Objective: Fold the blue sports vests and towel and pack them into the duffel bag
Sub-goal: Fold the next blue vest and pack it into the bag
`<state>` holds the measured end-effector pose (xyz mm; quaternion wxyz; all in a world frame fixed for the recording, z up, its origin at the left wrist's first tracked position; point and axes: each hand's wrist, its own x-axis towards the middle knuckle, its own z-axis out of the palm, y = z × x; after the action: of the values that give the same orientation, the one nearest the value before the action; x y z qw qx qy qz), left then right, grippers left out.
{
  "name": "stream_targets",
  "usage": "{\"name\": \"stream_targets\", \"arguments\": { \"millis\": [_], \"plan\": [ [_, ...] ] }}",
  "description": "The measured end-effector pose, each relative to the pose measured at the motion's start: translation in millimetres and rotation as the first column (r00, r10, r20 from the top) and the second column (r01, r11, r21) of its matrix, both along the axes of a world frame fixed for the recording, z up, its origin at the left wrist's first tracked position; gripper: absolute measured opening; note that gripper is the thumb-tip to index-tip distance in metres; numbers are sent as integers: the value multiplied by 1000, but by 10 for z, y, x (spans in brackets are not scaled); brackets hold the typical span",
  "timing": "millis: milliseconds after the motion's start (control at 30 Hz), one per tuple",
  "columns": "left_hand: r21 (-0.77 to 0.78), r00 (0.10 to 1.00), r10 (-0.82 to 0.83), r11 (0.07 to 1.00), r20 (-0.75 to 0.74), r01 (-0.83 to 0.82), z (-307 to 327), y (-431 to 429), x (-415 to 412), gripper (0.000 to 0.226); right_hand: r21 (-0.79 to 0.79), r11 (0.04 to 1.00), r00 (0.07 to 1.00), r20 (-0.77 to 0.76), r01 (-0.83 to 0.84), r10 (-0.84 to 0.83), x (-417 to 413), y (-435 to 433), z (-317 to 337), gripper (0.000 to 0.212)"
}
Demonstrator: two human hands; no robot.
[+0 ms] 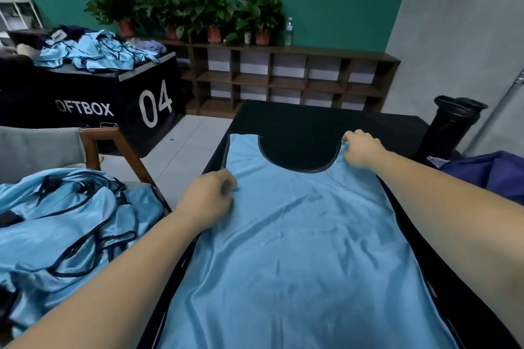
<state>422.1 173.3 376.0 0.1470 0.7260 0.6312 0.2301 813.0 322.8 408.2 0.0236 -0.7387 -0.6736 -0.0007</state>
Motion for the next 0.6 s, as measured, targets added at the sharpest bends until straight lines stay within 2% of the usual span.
{"name": "stream_targets", "arguments": {
  "millis": [133, 300, 433, 600],
  "plan": [
    [22, 979, 123, 992, 162, -128, -36, 134, -87, 20, -60, 995, 995, -59, 75, -78, 204, 240, -60, 50],
    [3, 960, 197, 979, 199, -202, 54, 279, -115, 19, -123, 989, 987, -124, 87, -102, 331, 388, -32, 49],
    [14, 986, 129, 991, 103, -132, 161, 604, -83, 9, -147, 987, 991, -105, 64, -80, 426, 413, 12, 47],
    [24, 998, 51, 998, -39, -50, 252, 1117, 12, 12, -144, 988, 984, -158, 61, -84, 504, 452, -64, 58]
  ]
}}
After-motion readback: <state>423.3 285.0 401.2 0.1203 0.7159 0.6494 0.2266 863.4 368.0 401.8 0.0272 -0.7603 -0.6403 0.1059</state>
